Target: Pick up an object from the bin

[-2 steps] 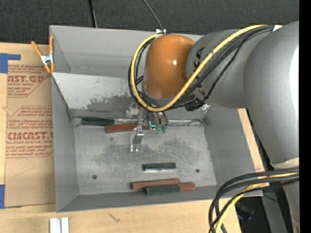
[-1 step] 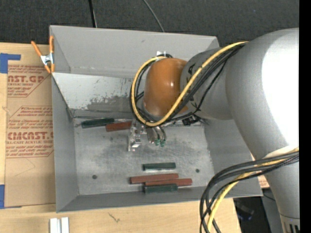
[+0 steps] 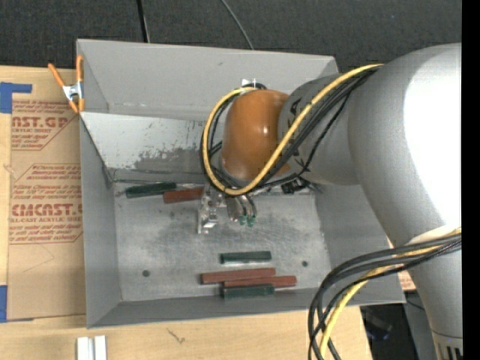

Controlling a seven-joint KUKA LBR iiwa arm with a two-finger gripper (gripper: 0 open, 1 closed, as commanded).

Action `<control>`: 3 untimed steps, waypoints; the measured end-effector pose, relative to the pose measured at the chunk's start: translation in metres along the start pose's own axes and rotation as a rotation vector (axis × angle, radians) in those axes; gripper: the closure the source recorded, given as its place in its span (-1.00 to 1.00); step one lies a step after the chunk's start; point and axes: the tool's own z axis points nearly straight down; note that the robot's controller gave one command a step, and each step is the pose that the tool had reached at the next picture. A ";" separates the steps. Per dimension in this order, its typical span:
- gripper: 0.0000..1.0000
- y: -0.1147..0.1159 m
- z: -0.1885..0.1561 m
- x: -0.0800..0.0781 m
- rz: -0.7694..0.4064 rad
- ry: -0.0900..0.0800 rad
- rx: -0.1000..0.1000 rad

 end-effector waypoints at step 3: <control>1.00 -0.093 -0.013 0.076 -0.363 0.009 0.004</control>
Offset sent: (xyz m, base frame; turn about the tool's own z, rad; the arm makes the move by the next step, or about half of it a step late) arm 0.0000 0.0000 0.0000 0.0000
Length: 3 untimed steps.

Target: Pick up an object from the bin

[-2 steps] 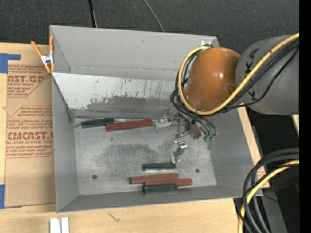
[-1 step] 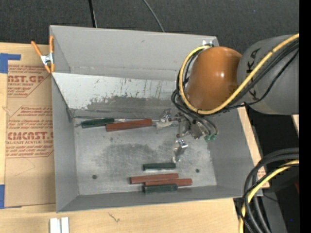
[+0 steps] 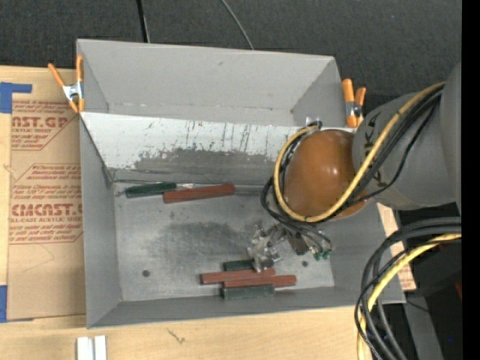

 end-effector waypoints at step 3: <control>1.00 0.042 0.007 -0.009 -0.179 -0.034 0.013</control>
Offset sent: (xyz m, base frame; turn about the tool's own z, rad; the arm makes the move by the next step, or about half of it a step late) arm 0.0000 0.0000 0.0000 0.0000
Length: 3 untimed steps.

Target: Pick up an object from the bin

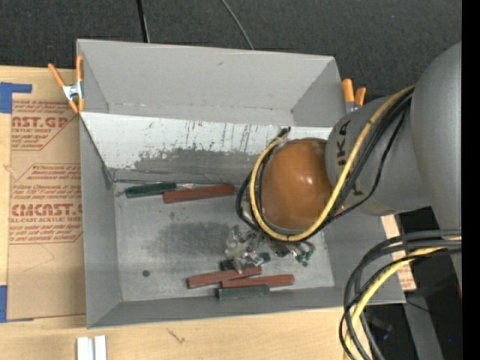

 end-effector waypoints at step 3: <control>1.00 -0.001 -0.043 0.001 -0.121 0.036 -0.023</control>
Offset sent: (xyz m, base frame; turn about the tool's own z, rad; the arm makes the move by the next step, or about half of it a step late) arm 0.0149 -0.0065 -0.0113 -0.3008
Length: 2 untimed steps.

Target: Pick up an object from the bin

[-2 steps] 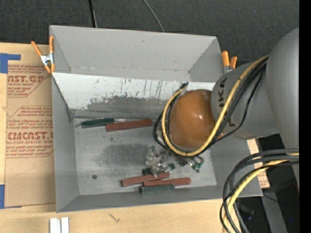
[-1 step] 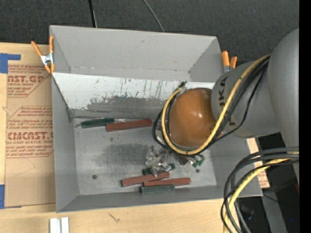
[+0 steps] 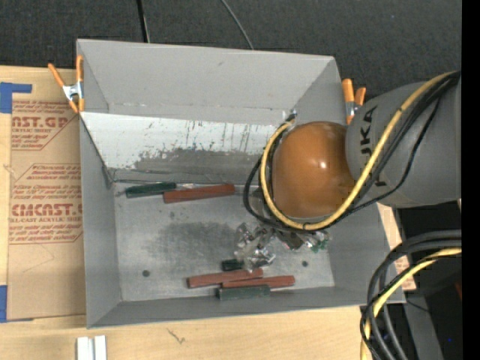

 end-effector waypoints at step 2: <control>-1.00 0.015 0.011 -0.011 0.027 0.000 0.000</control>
Offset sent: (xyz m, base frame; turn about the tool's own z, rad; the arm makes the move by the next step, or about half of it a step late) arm 0.0000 0.0000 0.0000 0.0000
